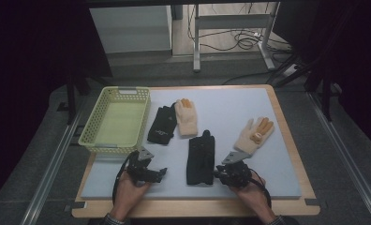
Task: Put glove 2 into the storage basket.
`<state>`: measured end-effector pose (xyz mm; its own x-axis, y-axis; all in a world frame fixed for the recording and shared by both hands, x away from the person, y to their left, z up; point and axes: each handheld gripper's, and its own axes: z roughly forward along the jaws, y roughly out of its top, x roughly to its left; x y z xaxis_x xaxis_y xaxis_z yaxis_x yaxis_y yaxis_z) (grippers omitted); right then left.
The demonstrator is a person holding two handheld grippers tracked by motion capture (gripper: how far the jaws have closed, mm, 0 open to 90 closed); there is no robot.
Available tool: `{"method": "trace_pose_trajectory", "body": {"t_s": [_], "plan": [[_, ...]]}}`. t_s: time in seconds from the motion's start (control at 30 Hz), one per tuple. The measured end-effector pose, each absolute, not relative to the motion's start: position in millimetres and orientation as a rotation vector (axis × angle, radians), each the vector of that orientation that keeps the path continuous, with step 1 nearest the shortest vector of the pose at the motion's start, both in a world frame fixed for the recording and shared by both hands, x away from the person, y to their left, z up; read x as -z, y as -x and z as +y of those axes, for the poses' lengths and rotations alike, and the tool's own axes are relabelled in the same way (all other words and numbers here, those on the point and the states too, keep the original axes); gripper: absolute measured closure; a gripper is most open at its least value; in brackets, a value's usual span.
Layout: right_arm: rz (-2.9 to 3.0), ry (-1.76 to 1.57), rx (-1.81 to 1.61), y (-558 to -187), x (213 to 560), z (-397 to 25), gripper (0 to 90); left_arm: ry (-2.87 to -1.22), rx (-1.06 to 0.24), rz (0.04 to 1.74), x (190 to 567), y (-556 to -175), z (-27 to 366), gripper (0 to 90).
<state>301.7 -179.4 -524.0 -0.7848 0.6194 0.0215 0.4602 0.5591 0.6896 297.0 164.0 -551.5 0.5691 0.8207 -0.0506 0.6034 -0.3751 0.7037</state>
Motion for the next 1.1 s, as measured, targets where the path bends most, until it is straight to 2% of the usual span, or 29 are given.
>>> {"method": "trace_pose_trajectory", "body": {"t_s": [0.2,0.37,0.77,0.9,1.1], "plan": [[2.527,-0.961,-1.083,-315.6,516.4,-191.9,61.1,-2.112,-0.404,1.133,551.4,-297.0,164.0,5.6],[2.52,-0.965,-1.123,-330.2,508.5,-185.0,58.5,-2.112,-0.404,1.133,551.5,-297.1,164.1,5.6],[2.571,-0.865,-1.185,-382.6,494.8,-119.9,65.2,-2.111,-0.405,1.132,551.5,-297.1,164.2,5.6],[2.579,-0.837,-1.191,-398.9,492.5,-94.7,64.5,-2.113,-0.406,1.131,551.5,-297.1,164.4,5.6],[2.588,-0.809,-1.171,-423.3,492.0,-58.2,58.8,-2.112,-0.406,1.131,551.6,-297.2,164.4,5.6]]}}
